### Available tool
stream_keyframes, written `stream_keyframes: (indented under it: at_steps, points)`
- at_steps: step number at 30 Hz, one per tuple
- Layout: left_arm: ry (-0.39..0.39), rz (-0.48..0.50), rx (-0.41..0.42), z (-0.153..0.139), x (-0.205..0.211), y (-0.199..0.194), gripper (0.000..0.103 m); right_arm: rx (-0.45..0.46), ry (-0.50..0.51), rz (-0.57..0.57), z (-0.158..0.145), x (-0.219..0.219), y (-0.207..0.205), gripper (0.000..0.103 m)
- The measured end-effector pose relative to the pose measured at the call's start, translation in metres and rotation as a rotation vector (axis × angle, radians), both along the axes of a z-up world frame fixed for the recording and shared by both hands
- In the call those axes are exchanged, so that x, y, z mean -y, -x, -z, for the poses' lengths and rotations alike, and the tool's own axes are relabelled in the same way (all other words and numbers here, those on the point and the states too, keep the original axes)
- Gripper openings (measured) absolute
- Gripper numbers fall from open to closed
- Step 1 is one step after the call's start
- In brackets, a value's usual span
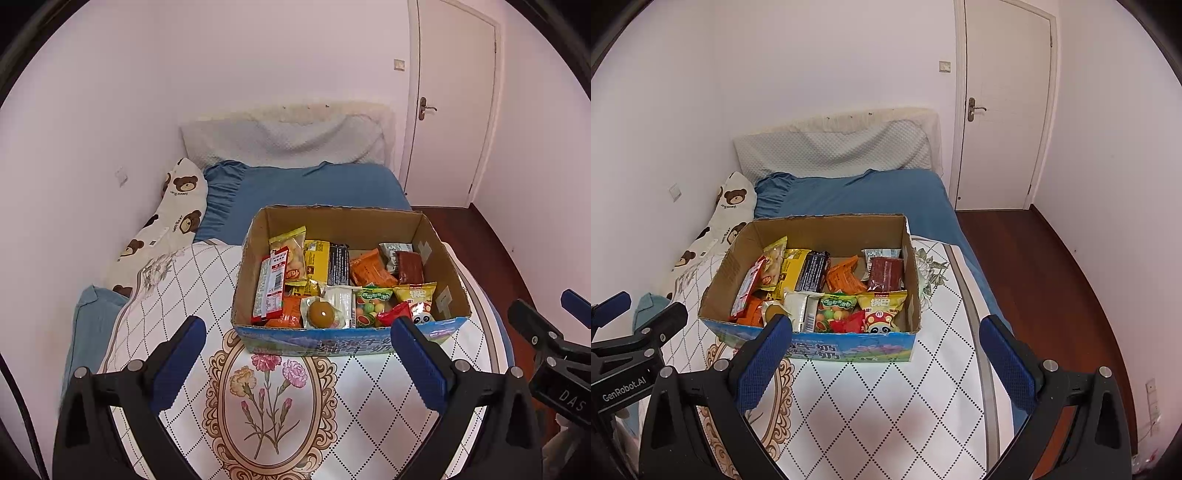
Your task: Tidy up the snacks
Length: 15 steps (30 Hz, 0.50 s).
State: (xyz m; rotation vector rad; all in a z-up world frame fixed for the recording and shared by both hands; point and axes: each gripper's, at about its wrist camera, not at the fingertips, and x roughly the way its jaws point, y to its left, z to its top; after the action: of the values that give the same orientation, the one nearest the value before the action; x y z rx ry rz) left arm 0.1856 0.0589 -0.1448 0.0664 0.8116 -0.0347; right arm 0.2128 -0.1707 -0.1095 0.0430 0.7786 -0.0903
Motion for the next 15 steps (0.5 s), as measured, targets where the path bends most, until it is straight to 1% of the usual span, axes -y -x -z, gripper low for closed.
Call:
stream_keyframes:
  at_steps: [15]
  points:
    - [0.005, 0.008, -0.006, -0.0004, -0.0003, 0.0026, 0.103, -0.009, -0.013, -0.025, 0.0001, -0.0034, 0.0014, 0.103]
